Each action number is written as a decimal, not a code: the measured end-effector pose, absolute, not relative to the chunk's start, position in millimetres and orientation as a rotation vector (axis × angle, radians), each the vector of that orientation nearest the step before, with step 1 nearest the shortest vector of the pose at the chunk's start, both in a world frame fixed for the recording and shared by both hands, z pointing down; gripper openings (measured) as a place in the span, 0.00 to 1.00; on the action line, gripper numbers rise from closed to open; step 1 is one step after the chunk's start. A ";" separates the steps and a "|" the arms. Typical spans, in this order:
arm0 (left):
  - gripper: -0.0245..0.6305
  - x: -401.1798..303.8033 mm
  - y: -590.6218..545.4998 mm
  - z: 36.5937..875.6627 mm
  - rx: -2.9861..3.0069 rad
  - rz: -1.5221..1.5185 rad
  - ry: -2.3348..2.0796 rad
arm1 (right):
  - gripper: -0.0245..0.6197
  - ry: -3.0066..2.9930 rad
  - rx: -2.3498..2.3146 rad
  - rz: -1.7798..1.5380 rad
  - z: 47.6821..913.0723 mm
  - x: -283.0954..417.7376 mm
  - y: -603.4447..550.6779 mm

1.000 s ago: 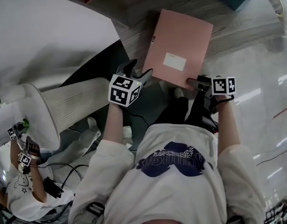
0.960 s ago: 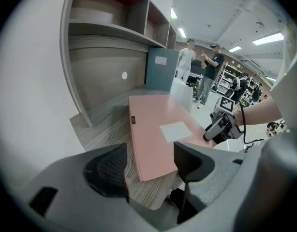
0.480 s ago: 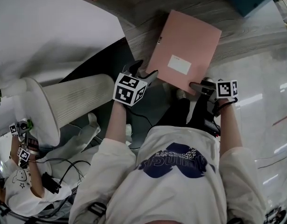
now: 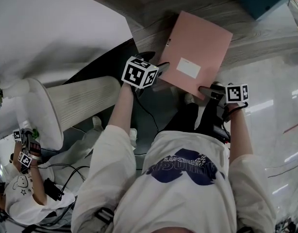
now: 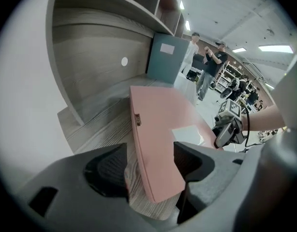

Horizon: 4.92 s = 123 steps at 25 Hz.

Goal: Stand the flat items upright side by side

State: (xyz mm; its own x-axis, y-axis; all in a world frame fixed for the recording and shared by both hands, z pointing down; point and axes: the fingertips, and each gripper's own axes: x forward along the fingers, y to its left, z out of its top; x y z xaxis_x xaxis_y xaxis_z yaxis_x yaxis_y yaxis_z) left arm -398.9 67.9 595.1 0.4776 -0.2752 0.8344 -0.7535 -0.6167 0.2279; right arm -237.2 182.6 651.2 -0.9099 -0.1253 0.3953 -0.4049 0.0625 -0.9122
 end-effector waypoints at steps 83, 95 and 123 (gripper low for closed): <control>0.45 -328.8 51.2 560.9 2.270 1.038 -0.903 | 0.54 -2.021 1.246 0.491 607.2 -195.9 117.9; 0.45 -340.7 60.4 575.6 2.258 1.001 -0.900 | 0.53 -1.905 1.182 0.192 601.6 -212.0 106.1; 0.45 -350.0 35.4 578.1 2.334 0.977 -0.822 | 0.61 -2.378 0.683 0.348 507.2 -222.3 90.9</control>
